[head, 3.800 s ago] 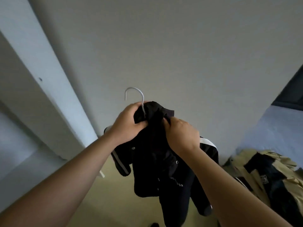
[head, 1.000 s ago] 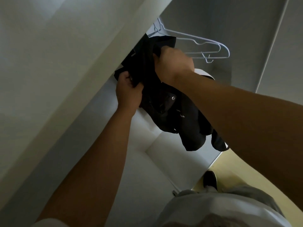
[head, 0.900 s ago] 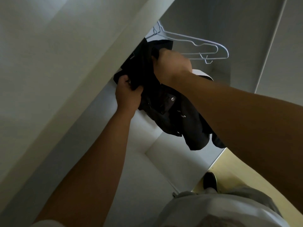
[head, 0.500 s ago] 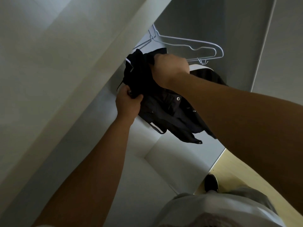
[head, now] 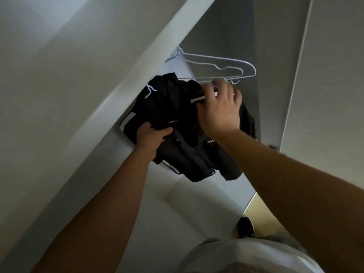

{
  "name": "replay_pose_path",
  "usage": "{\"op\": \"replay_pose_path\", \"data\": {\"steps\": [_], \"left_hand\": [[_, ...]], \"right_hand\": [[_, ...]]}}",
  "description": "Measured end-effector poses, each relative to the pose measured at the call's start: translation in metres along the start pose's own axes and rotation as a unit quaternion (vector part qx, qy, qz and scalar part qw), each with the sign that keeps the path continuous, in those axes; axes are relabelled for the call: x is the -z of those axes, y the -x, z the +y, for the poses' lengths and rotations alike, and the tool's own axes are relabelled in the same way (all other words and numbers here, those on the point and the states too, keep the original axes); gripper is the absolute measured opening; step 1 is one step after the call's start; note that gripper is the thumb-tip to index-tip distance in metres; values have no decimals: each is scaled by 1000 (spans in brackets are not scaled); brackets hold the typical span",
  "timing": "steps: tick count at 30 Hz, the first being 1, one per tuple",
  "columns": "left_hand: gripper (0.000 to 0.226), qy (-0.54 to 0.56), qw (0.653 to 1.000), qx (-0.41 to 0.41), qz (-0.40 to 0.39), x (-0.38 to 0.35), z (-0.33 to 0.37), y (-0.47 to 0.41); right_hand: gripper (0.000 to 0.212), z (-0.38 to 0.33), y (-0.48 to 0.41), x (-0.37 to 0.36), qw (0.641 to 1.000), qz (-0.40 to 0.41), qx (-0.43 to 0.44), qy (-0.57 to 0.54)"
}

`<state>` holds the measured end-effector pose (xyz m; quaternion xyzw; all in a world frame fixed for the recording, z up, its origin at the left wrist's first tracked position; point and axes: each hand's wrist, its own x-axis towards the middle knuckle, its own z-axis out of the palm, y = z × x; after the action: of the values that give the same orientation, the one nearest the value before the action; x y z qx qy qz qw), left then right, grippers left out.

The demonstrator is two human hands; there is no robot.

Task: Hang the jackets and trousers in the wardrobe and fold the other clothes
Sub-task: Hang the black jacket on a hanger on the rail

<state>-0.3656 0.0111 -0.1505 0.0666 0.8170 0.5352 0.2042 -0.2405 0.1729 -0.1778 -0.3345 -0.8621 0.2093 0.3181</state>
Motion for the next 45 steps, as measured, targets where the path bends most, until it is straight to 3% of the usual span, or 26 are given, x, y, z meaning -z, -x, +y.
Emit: {"op": "replay_pose_path", "data": {"steps": [2, 4, 9, 14, 18, 22, 27, 34, 39, 45], "left_hand": [[34, 5, 1000, -3, 4, -1, 0, 0], [36, 5, 1000, -8, 3, -3, 1, -1], [43, 5, 999, 5, 33, -1, -3, -6], [51, 65, 996, 39, 53, 5, -10, -8], [46, 84, 992, 73, 57, 7, -12, -7], [41, -2, 996, 69, 50, -1, -29, -7], [21, -60, 991, 121, 22, -36, -79, -29], [19, -127, 983, 129, 0, -124, -209, -88], [33, -237, 971, 43, -1, -183, -325, -140], [30, -194, 980, 27, 42, -229, -443, -202]], "right_hand": [[39, 9, 17, -6, 999, -19, -40, -29], [34, 17, 30, -12, 988, -92, -94, -77], [21, 30, 33, -12, 921, -252, -213, -205], [31, 31, 22, -14, 904, -405, -120, -65], [37, 29, 17, -16, 901, -429, -66, -23], [42, 33, 18, -25, 887, -459, -34, -13], [42, 67, 25, -47, 882, -470, -29, -12], [44, 150, 46, -135, 875, -479, -68, -9], [43, 234, 74, -231, 880, -466, -97, -4], [48, 294, 101, -333, 900, -403, -148, -75]]}}
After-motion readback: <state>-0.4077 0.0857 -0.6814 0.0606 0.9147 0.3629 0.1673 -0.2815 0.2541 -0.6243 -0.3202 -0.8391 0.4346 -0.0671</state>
